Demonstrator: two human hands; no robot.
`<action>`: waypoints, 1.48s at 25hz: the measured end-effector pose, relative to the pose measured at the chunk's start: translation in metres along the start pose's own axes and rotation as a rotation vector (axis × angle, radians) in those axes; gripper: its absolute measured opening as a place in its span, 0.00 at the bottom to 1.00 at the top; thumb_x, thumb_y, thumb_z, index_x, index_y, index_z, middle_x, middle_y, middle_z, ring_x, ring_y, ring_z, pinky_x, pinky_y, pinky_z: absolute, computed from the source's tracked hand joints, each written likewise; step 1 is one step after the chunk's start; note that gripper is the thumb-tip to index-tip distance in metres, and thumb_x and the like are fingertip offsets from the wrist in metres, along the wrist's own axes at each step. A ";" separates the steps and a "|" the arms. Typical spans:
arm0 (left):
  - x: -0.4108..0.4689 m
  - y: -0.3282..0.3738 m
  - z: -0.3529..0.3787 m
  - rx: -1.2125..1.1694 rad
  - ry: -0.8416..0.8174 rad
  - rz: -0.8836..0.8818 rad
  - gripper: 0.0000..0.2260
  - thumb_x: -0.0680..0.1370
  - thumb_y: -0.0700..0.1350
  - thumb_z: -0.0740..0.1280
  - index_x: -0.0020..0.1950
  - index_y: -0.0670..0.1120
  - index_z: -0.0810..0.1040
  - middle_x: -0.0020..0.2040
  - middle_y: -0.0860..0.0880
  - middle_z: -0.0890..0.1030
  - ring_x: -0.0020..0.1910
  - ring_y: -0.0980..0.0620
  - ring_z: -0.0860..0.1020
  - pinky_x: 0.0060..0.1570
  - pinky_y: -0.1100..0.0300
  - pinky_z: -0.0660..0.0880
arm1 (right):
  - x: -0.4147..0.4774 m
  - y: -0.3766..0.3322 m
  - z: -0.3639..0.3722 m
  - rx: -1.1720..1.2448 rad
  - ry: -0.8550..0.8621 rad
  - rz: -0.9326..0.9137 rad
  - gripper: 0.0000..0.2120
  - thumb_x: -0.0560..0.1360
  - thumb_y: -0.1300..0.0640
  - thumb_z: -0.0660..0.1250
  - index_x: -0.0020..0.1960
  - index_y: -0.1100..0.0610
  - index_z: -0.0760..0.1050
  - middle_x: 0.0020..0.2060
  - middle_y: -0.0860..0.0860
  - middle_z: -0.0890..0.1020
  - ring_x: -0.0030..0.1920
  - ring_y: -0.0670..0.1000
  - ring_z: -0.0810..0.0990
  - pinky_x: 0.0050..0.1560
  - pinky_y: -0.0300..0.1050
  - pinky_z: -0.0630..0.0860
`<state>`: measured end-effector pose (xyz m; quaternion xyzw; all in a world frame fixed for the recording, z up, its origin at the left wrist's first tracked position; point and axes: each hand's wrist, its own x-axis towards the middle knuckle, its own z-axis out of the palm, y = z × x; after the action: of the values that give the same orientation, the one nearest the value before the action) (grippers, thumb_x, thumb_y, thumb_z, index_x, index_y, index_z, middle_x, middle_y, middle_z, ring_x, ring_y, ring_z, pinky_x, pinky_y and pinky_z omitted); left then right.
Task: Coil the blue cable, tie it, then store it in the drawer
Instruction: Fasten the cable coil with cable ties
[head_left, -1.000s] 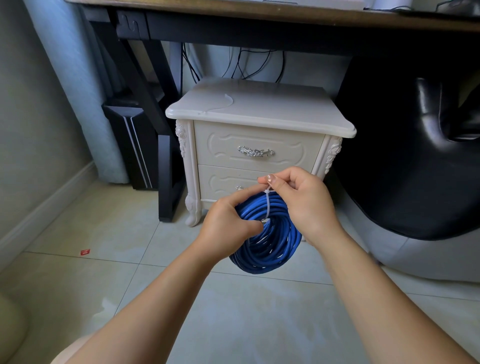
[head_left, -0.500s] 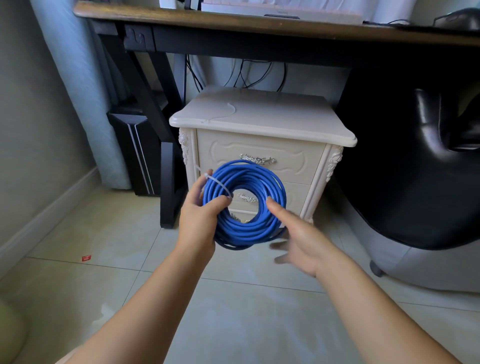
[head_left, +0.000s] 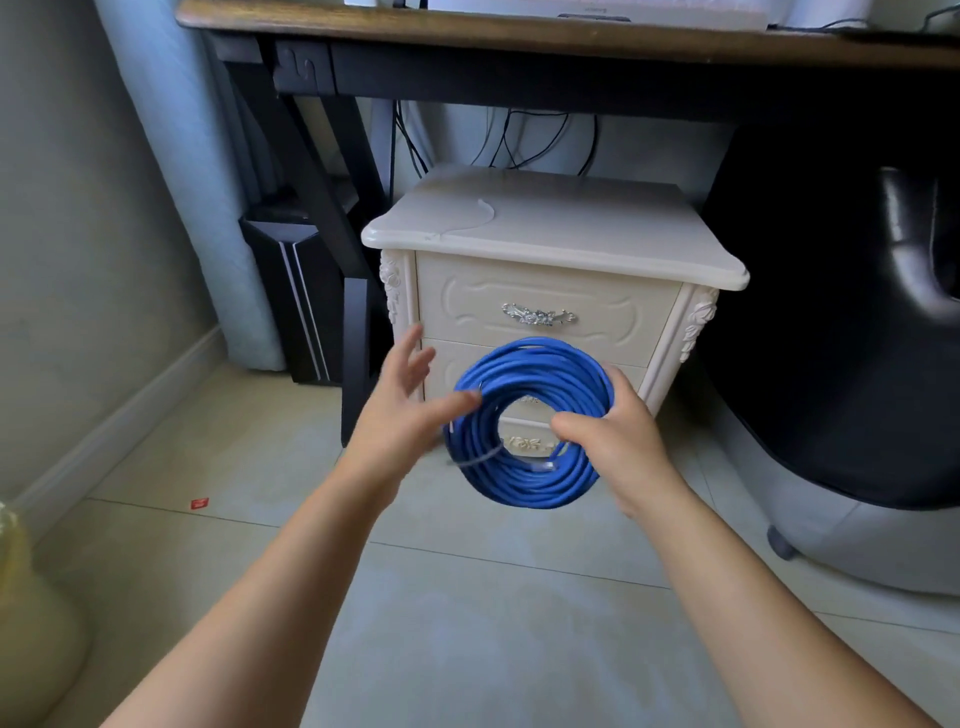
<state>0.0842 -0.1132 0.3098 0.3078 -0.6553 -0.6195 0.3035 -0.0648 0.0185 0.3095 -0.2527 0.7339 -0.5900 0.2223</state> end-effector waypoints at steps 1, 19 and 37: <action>-0.003 -0.001 0.001 0.233 -0.044 0.087 0.41 0.69 0.44 0.77 0.76 0.61 0.60 0.71 0.60 0.69 0.69 0.63 0.67 0.62 0.65 0.64 | 0.001 -0.001 0.000 -0.113 -0.026 -0.057 0.27 0.62 0.62 0.70 0.59 0.44 0.75 0.50 0.45 0.79 0.48 0.46 0.80 0.48 0.42 0.75; 0.037 -0.004 -0.038 0.010 0.391 -0.211 0.13 0.66 0.36 0.71 0.49 0.44 0.78 0.39 0.47 0.79 0.34 0.50 0.76 0.34 0.56 0.73 | 0.121 -0.064 0.082 -0.525 -0.080 -0.547 0.13 0.79 0.59 0.62 0.61 0.53 0.78 0.61 0.51 0.75 0.63 0.49 0.73 0.60 0.35 0.63; 0.048 -0.007 -0.052 -0.128 0.369 -0.221 0.11 0.69 0.34 0.71 0.47 0.46 0.78 0.37 0.49 0.78 0.34 0.52 0.75 0.33 0.61 0.74 | 0.210 -0.067 0.131 -0.712 0.238 -0.769 0.10 0.77 0.57 0.64 0.48 0.59 0.84 0.45 0.55 0.84 0.51 0.60 0.77 0.48 0.48 0.72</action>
<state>0.0947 -0.1836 0.3061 0.4662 -0.5101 -0.6225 0.3674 -0.1385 -0.2250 0.3422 -0.4942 0.7634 -0.3679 -0.1940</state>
